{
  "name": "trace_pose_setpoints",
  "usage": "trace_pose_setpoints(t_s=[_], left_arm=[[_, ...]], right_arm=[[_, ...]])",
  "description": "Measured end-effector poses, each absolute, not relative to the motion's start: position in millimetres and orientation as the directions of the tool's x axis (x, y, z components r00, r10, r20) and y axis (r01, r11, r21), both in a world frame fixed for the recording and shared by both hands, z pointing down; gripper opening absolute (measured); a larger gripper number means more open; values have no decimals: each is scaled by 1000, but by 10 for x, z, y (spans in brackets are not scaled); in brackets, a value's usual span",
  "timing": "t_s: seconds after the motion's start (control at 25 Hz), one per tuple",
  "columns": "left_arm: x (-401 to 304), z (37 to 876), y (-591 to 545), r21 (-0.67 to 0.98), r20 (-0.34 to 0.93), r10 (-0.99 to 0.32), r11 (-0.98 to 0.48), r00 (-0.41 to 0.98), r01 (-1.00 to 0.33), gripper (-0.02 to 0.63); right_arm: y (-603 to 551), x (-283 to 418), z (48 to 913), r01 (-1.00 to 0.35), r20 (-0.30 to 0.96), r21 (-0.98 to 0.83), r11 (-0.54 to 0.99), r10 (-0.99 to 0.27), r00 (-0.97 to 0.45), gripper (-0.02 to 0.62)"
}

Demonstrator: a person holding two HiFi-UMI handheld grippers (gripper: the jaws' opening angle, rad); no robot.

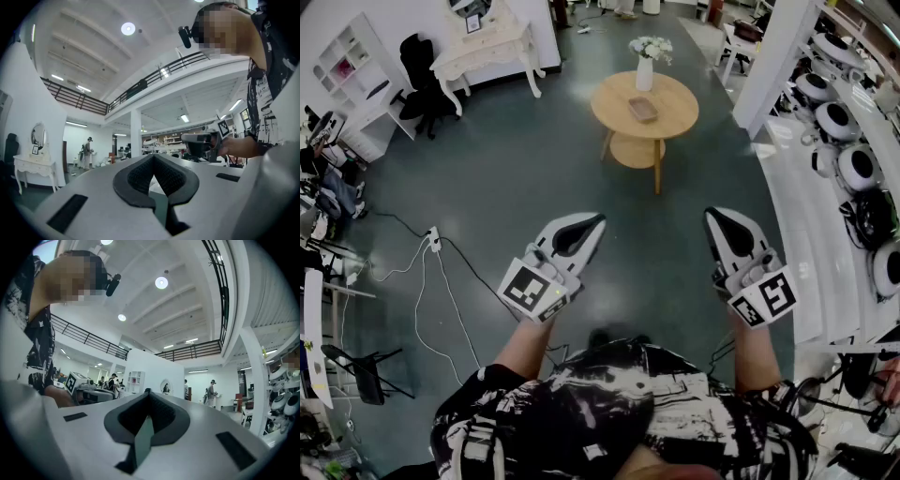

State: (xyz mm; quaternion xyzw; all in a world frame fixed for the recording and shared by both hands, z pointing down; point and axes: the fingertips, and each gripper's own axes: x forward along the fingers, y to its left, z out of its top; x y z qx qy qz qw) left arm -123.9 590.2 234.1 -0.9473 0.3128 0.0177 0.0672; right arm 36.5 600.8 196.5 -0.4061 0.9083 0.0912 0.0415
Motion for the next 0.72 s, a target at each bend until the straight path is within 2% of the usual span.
trace_pose_setpoints(t_s=[0.52, 0.68, 0.72], left_arm=[[-1203, 2372, 5899, -112, -74, -591, -795, 803, -596, 0], [-1213, 2350, 5924, -110, -72, -592, -795, 803, -596, 0], [-1212, 2340, 5930, -110, -73, -591, -796, 803, -596, 0]], right_arm=[[6013, 390, 1990, -743, -143, 137, 655, -729, -670, 0], [6041, 424, 1898, -758, -201, 127, 640, -731, -651, 1], [6036, 438, 1857, -768, -223, 122, 629, -736, -639, 125]])
